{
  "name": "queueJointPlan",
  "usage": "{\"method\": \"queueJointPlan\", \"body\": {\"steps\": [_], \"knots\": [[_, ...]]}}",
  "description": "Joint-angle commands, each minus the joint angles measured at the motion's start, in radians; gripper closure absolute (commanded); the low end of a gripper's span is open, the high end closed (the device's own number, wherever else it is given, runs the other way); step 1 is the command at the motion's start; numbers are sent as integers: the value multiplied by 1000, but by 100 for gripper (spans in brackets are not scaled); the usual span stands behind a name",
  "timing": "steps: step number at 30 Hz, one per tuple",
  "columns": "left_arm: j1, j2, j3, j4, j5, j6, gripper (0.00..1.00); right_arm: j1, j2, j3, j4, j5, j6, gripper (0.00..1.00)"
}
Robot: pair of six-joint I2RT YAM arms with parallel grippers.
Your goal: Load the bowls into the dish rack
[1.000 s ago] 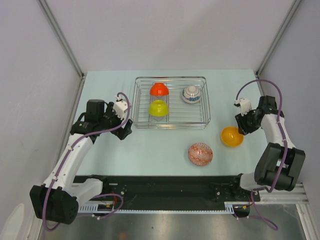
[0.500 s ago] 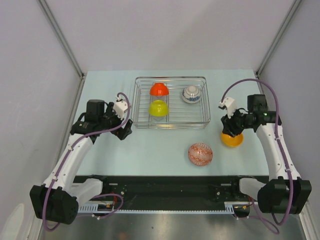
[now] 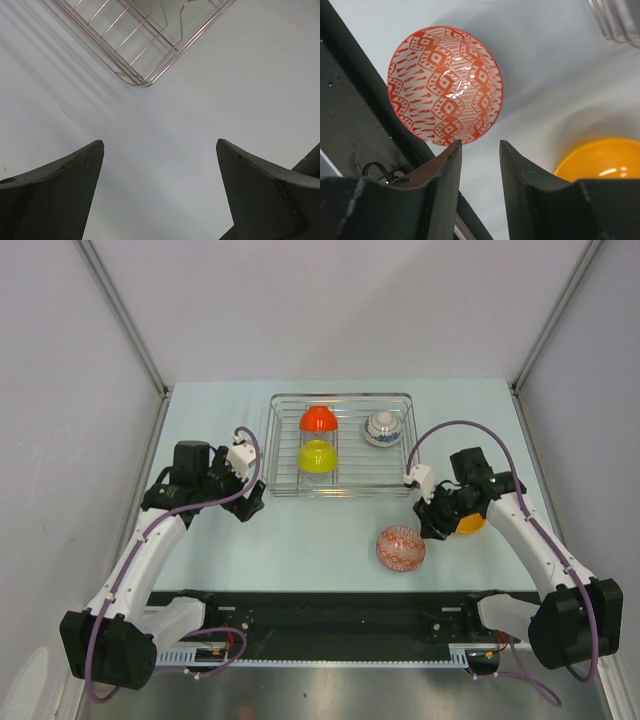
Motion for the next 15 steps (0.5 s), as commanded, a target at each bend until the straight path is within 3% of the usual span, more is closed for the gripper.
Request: {"method": "queueJointPlan", "body": {"steps": [1,15], "knots": [[3,-28,-10,31,35,8,0,53,27,-48,74,31,63,59],[3,-39,-24,34,32,8,0,107,105,-85,253,168,132,62]]}}
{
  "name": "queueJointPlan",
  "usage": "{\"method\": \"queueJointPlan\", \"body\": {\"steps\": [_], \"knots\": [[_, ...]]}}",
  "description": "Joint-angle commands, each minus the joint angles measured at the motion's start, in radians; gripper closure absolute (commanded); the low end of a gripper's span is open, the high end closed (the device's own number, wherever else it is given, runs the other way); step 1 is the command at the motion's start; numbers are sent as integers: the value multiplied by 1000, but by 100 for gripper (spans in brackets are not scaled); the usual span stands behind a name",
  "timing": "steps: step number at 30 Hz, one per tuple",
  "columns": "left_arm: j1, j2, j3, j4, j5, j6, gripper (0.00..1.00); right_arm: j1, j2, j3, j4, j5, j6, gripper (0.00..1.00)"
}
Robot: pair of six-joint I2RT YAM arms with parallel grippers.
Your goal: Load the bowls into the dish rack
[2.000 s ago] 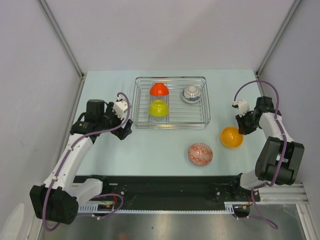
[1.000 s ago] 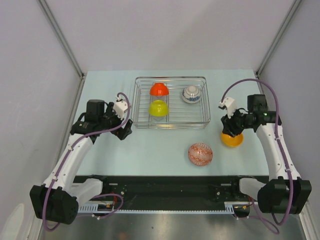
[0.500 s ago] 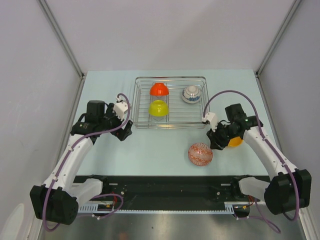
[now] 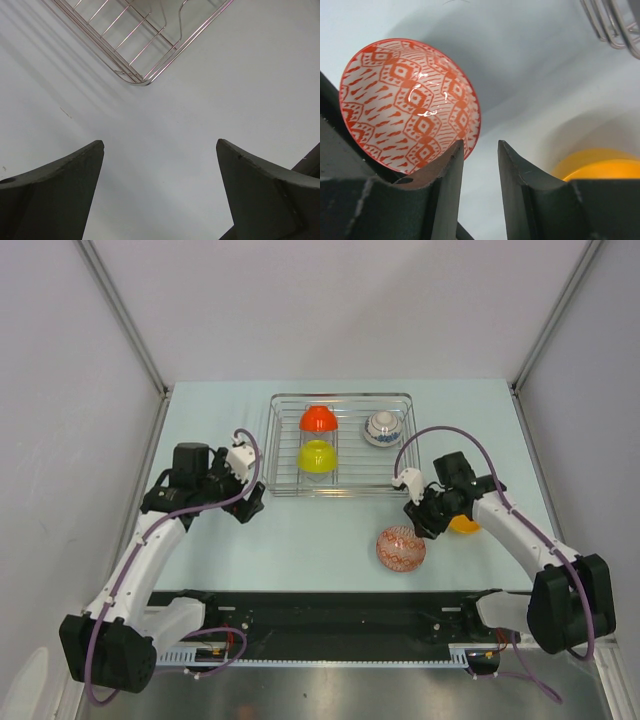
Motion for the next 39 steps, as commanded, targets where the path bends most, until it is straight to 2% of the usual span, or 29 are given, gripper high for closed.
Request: {"method": "queueJointPlan", "body": {"steps": [1,24,27,31,35,39], "knots": [[3,-21,-13,31,34,8,0,5,23,5,64,46,23,62],[5,-23,-25,40,32,5,0,44,59,-18,36,7,6,71],[3,-23,-24,39,32,7,0,47,63,-18,42,13,11,76],[5,-24,-28,42,32,7,0,50,63,-15,44,16,14,92],[3,-26,-32,42,31,7,0,53,60,-14,42,19,16,99],[3,-26,-30,40,31,5,0,54,63,-9,33,11,9,100]]}}
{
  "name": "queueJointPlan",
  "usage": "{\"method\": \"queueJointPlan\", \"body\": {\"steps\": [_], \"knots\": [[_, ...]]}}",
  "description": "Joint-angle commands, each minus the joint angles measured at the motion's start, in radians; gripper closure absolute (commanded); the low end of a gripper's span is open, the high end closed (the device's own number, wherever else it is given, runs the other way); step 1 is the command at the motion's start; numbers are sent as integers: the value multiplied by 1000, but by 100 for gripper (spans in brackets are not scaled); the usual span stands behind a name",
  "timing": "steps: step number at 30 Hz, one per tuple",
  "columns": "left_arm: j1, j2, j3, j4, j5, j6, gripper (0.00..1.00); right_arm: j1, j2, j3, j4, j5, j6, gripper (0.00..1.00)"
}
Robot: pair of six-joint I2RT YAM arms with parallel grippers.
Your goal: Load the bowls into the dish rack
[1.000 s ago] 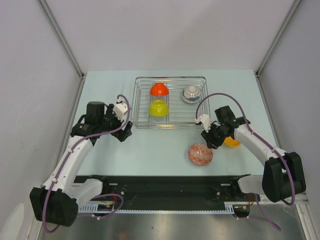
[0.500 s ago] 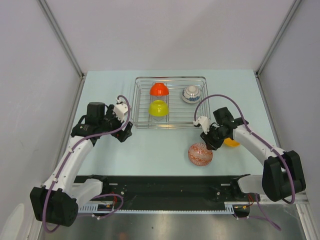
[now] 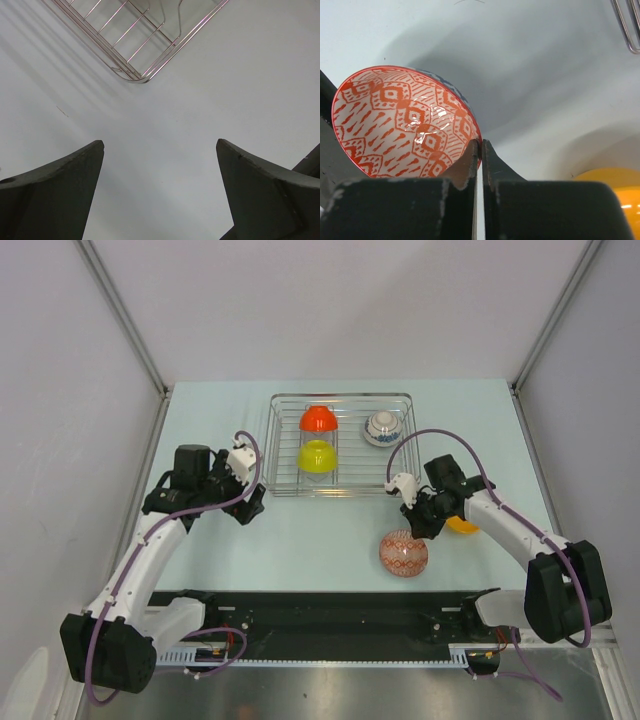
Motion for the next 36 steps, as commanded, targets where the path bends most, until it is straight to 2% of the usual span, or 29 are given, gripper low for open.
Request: {"method": "queueJointPlan", "body": {"steps": [1,11,24,31,36], "knots": [[3,-24,-3,25,32,7,0,8,2,11,-18,1,-8,100],[3,-22,3,18,22,14,0,16,-62,84,-55,0,6,100],[3,-13,7,22,11,10,0,96,-150,351,-90,191,16,100],[3,-16,9,13,-14,20,0,134,-105,460,-15,332,-3,100],[5,-16,10,5,-27,22,0,148,-18,541,80,440,-33,100]]}}
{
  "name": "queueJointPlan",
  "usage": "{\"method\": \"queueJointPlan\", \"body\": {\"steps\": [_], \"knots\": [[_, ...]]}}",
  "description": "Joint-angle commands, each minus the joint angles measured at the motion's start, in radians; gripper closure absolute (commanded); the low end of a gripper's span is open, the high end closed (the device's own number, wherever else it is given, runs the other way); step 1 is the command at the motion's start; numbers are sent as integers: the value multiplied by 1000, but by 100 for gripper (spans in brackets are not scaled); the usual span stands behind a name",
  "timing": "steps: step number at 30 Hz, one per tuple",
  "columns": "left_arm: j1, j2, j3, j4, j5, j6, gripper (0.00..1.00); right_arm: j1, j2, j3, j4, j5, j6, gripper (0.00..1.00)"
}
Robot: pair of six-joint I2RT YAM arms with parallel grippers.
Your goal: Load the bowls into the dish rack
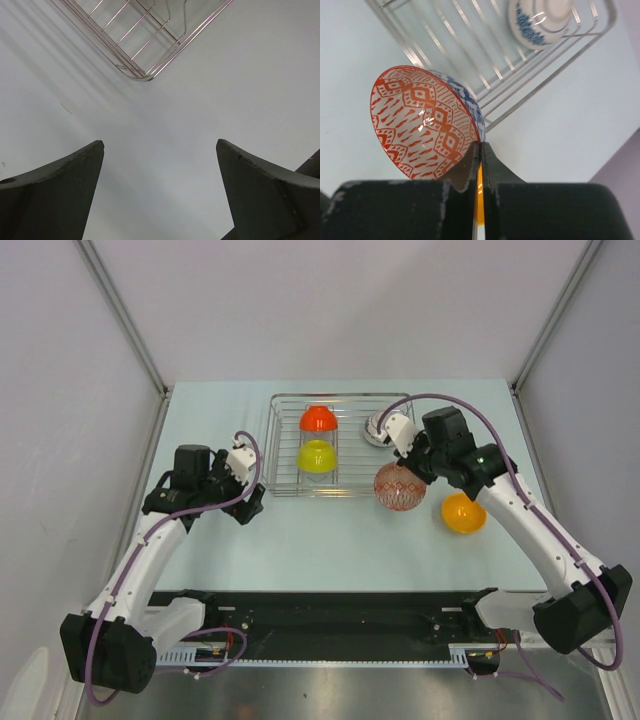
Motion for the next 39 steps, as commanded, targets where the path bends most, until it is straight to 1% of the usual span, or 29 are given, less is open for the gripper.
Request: {"method": "queueJointPlan", "body": {"steps": [1,5,12,21,29,39], "knots": [[3,-14,11,4,-12,20,0,13,54,98,153,123,-30,100],[3,-10,11,-1,-21,20,0,17,114,135,254,224,-65,100],[5,-2,11,-9,-35,26,0,8,206,134,516,329,-160,100],[3,-2,-3,-4,-47,26,0,7,309,40,857,406,-298,100],[5,-5,-21,10,-52,27,0,17,356,-39,1007,390,-421,100],[5,-13,-32,16,-47,24,0,36,363,-121,1035,347,-508,100]]}}
